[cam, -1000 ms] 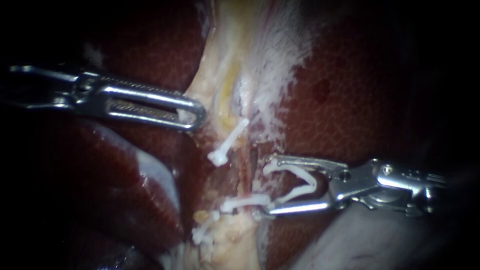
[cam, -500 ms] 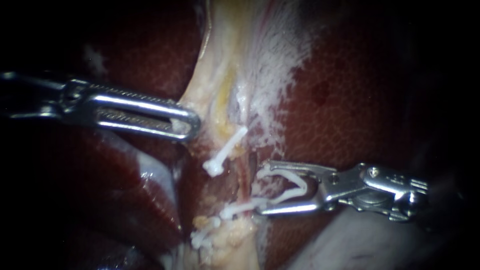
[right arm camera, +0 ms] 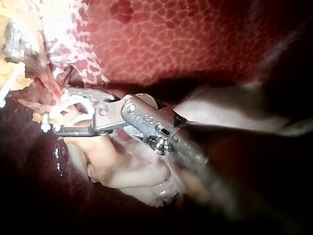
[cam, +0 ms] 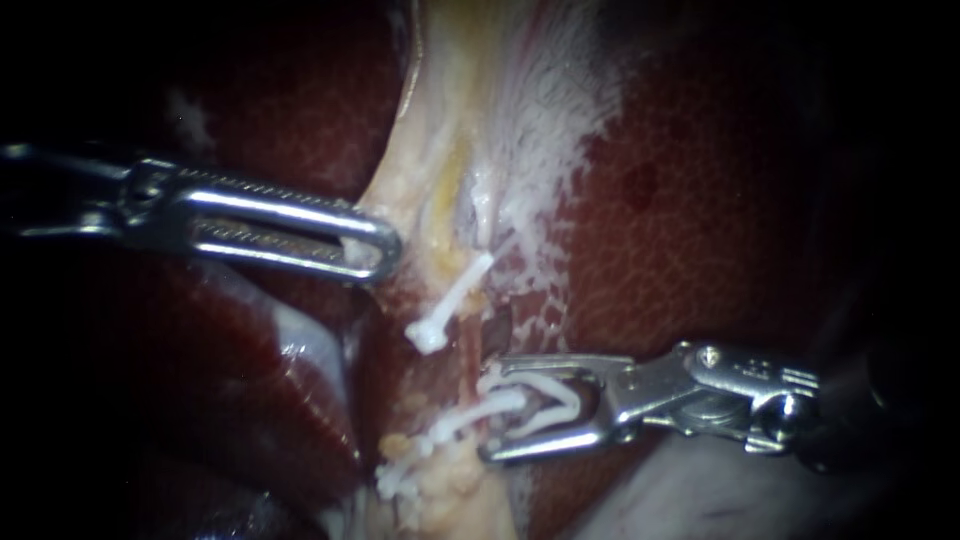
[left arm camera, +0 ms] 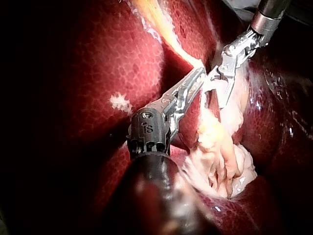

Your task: Clipping second clip right tube

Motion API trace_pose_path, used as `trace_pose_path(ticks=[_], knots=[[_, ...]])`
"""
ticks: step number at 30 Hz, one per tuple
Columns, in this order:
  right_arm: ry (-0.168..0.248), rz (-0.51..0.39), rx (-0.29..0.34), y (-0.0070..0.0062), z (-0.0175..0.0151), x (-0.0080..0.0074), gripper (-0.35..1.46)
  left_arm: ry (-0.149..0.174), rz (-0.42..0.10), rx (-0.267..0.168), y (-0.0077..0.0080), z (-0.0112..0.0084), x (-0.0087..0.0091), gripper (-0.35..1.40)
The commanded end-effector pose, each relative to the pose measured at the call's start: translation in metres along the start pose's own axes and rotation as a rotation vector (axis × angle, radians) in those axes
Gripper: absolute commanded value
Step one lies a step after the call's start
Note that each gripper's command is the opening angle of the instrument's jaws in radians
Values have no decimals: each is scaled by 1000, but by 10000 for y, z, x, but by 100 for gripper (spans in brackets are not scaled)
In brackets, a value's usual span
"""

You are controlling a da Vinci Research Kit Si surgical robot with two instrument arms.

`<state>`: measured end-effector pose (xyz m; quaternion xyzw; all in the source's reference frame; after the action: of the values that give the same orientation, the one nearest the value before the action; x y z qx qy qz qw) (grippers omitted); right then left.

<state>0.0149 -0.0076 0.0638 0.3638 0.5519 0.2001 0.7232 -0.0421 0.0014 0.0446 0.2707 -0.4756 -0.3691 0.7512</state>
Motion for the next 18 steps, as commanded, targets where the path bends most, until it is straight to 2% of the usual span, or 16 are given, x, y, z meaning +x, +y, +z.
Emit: trace_pose_path(ticks=[1, 7, 12, 18], knots=[[0, -1, -1, 0, 1, 0, 51, 0, 0, 0, 0, 1, 0, -35], [0, -1, -2, 3, 2, 0, 51, 0, 0, 0, 0, 1, 0, -35], [-1, 0, 3, 2, -9, 0, 52, 0, 0, 0, 0, 0, 0, -35], [-2, 2, 10, 9, -22, 1, 52, 0, 0, 0, 1, 0, 1, -35]])
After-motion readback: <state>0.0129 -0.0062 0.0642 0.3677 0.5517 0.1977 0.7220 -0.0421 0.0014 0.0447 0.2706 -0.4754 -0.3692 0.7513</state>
